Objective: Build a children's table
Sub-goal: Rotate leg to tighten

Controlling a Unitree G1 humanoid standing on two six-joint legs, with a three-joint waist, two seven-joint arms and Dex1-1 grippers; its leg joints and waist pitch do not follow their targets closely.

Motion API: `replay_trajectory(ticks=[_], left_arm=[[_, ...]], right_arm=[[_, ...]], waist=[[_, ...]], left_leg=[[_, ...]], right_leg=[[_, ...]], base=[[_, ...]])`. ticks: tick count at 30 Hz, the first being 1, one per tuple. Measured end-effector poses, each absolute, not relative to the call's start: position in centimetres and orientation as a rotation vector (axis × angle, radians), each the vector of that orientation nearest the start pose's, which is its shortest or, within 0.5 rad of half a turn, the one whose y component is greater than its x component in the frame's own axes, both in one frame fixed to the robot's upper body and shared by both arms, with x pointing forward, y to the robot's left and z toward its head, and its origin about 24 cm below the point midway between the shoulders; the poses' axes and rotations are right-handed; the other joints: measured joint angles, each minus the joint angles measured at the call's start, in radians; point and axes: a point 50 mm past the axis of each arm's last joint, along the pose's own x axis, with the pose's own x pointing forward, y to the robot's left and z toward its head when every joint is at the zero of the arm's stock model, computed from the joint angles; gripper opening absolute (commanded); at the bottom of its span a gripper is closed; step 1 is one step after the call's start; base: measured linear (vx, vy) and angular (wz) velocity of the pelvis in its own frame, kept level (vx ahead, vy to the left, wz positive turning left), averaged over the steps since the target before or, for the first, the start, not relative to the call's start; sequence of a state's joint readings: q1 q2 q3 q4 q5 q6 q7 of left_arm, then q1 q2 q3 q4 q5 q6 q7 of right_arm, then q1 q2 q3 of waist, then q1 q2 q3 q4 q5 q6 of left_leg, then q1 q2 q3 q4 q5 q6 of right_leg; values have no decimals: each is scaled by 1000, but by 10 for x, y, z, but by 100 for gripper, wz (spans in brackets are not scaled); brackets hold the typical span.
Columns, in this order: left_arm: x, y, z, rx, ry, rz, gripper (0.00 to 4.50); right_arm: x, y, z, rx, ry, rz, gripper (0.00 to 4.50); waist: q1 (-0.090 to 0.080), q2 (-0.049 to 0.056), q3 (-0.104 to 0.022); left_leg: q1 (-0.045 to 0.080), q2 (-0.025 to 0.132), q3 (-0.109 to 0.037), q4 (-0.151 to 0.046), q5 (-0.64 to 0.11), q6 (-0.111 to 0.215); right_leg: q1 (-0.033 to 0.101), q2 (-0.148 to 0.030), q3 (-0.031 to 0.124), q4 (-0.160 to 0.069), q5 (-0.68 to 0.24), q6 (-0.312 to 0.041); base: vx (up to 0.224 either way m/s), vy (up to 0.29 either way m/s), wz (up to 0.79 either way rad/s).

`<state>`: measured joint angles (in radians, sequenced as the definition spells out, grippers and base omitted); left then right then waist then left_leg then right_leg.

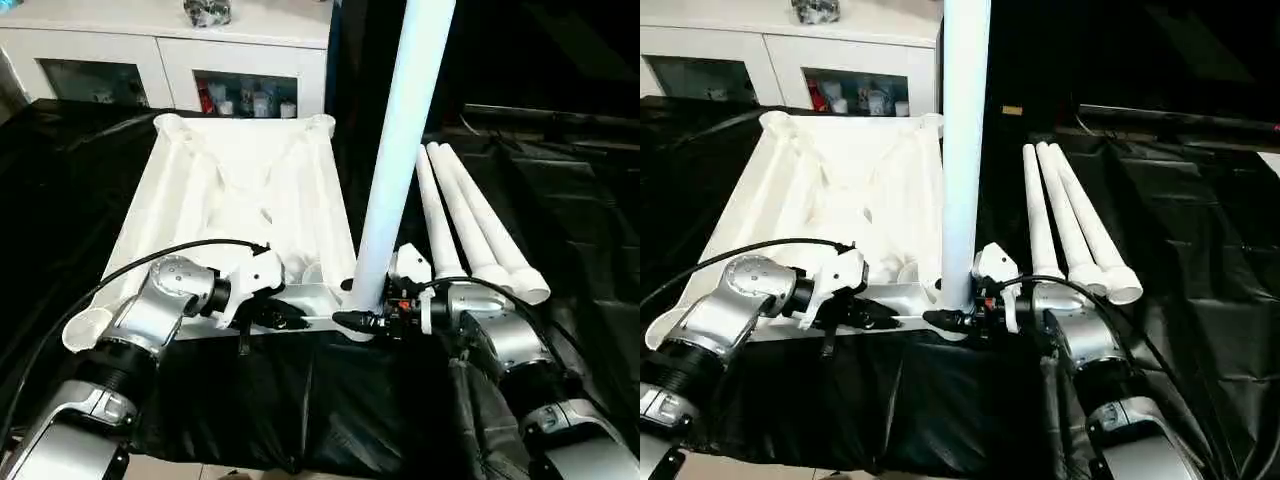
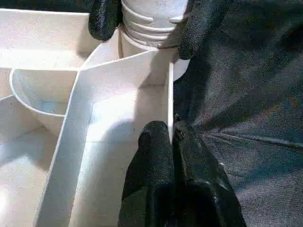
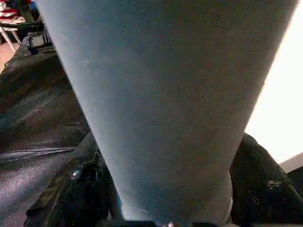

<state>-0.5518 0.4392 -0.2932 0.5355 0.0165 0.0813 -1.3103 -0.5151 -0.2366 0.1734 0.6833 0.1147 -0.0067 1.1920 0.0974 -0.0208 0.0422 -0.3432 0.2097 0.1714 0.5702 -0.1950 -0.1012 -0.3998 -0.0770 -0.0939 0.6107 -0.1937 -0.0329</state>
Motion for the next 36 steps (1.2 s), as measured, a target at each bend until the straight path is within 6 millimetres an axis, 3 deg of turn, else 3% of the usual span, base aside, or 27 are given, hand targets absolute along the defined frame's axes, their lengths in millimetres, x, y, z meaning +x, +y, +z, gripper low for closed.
replay_trajectory(ticks=[5, 10, 16, 17, 24, 30, 36], left_arm=[[313, 149, 50, 420, 492, -1284, 0], [322, 127, 46, 397, 480, -1095, 0], [322, 108, 45, 378, 463, -975, 0], [322, 106, 45, 375, 461, -971, 0], [321, 106, 47, 371, 446, -989, 0], [316, 124, 50, 374, 434, -1112, 0], [309, 144, 54, 401, 462, -1256, 0]], right_arm=[[315, -104, 24, -43, 288, 1122, 272], [337, -91, 20, -3, 289, 759, 272], [347, -81, 21, 12, 295, 535, 271], [347, -81, 21, 9, 288, 524, 327], [347, -81, 23, 4, 251, 562, 387], [339, -88, 25, -24, 219, 798, 396], [317, -105, 25, -46, 222, 1110, 396]], waist=[[-12, 0, 0], [-40, 0, 0], [-44, 0, 0], [-43, 0, 0], [-45, 0, 0], [-43, 0, 0], [-25, 1, 0]], left_leg=[[7, 0, -1, -1, 0, -1], [11, -1, -3, -1, 1, -2], [11, -1, -3, -1, 1, -2], [10, -1, -3, -1, 1, -2], [9, -1, -3, -1, 1, -2], [1, 0, -1, -3, 1, -1], [-2, 0, -1, -1, 1, -1]], right_leg=[[4, 0, 0, 1, -1, 4], [4, 0, 1, -1, -2, 6], [4, 0, 1, -1, -2, 6], [4, 0, 1, -1, -2, 6], [3, 0, 1, 0, 3, 0], [-4, 1, -1, 0, 1, -1], [-3, 1, 0, -1, 1, -1]], base=[[0, 0, 0], [-14, 0, -2], [0, 0, 0], [0, 0, 0], [0, 0, 0], [0, 0, 0], [0, 0, 0]])
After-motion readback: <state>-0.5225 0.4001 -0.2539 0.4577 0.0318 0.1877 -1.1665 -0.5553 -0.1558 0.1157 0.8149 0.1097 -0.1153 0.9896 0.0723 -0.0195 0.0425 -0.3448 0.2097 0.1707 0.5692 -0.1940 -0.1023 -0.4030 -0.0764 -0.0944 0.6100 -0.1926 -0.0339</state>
